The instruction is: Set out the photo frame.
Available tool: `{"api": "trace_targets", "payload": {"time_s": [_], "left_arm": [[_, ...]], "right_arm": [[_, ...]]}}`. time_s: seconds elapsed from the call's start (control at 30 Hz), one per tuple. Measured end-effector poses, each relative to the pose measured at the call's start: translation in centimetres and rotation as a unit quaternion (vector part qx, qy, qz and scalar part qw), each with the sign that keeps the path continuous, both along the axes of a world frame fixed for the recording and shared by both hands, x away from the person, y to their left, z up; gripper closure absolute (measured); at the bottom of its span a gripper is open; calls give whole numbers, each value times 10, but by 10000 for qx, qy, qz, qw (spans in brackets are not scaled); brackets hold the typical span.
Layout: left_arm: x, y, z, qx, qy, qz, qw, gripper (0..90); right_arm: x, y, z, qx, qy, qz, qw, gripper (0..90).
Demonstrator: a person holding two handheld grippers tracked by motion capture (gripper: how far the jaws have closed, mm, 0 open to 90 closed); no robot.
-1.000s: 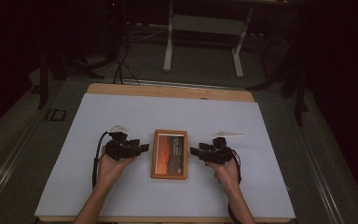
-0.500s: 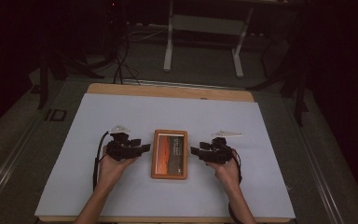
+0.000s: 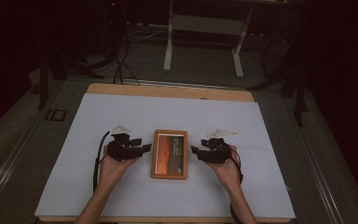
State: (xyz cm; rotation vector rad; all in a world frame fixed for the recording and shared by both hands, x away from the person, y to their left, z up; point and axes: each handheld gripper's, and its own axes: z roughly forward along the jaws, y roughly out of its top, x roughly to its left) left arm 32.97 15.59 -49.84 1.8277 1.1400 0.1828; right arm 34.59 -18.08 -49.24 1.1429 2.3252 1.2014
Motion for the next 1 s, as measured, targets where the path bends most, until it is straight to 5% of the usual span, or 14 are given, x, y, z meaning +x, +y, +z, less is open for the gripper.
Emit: {"api": "trace_targets", "payload": {"time_s": [0.27,0.43,0.67,1.0], "left_arm": [[-1,-3,1,101,-8,-47,9999,435],[-2,-4,1,168,-38,-62,9998,433],[-3,-7,2,181,-54,-114,9998,430],[-3,-5,3,155,-66,-105,9998,430]], "right_arm": [[-2,17,5,-417,-274,195,9986,617],[1,24,10,-324,-361,337,9983,742],[13,42,7,-490,-500,331,9970,890],[29,58,6,-728,-614,288,9950,898]]}}
